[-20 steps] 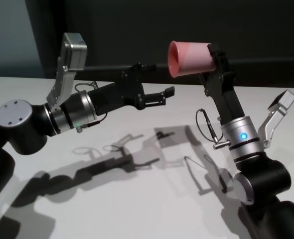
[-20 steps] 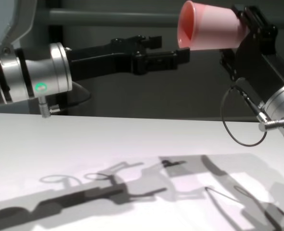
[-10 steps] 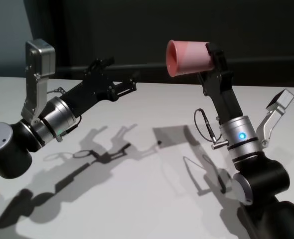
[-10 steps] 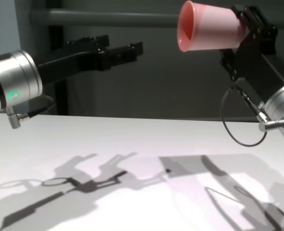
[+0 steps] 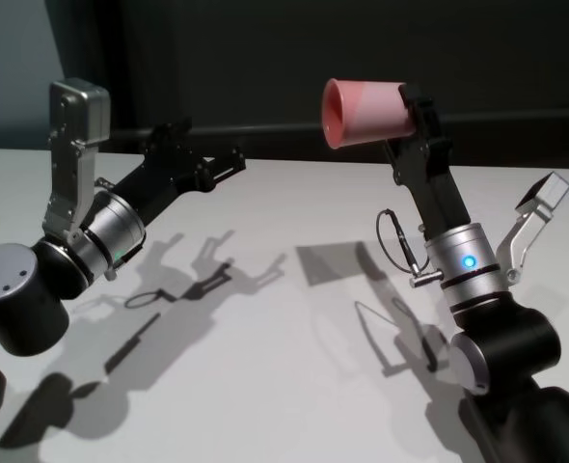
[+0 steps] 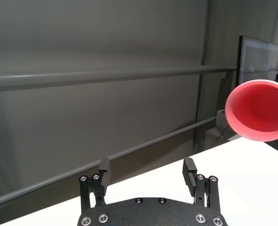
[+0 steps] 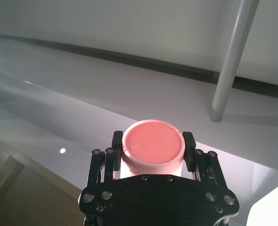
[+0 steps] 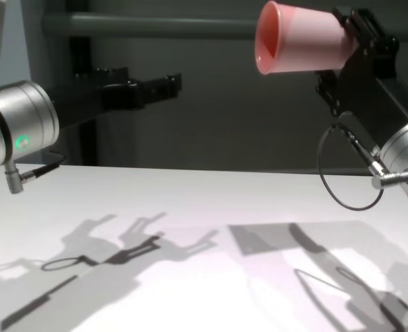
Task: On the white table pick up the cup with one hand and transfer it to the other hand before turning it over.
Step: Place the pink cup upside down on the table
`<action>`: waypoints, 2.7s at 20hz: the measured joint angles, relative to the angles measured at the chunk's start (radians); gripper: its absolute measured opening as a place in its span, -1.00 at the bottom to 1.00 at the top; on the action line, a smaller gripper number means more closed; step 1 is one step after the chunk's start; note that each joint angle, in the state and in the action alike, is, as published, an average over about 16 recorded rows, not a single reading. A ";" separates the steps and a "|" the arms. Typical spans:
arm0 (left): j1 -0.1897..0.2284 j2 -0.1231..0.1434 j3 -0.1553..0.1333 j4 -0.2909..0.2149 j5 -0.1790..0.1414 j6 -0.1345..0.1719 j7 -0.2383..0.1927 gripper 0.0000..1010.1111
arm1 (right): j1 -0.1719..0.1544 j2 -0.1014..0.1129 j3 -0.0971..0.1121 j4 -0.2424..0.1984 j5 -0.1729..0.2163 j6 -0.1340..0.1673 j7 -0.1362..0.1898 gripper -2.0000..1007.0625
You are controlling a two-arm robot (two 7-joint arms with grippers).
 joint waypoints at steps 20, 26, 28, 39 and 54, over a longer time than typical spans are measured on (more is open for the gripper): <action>0.212 -0.076 -0.108 -0.139 0.126 -0.029 0.310 0.99 | 0.000 0.000 0.000 0.000 0.000 0.000 0.000 0.46; 0.270 -0.096 -0.126 -0.154 0.148 -0.053 0.343 0.99 | 0.000 0.000 0.000 0.000 0.000 0.000 0.000 0.46; 0.286 -0.102 -0.130 -0.157 0.154 -0.058 0.350 0.99 | 0.000 0.000 0.000 0.000 0.000 0.000 0.000 0.46; 0.346 -0.127 -0.153 -0.153 0.184 -0.076 0.365 0.99 | 0.000 0.000 0.000 0.000 0.000 0.000 0.000 0.46; 0.372 -0.143 -0.174 -0.136 0.185 -0.099 0.333 0.99 | 0.000 0.000 0.000 0.000 0.000 0.000 0.000 0.46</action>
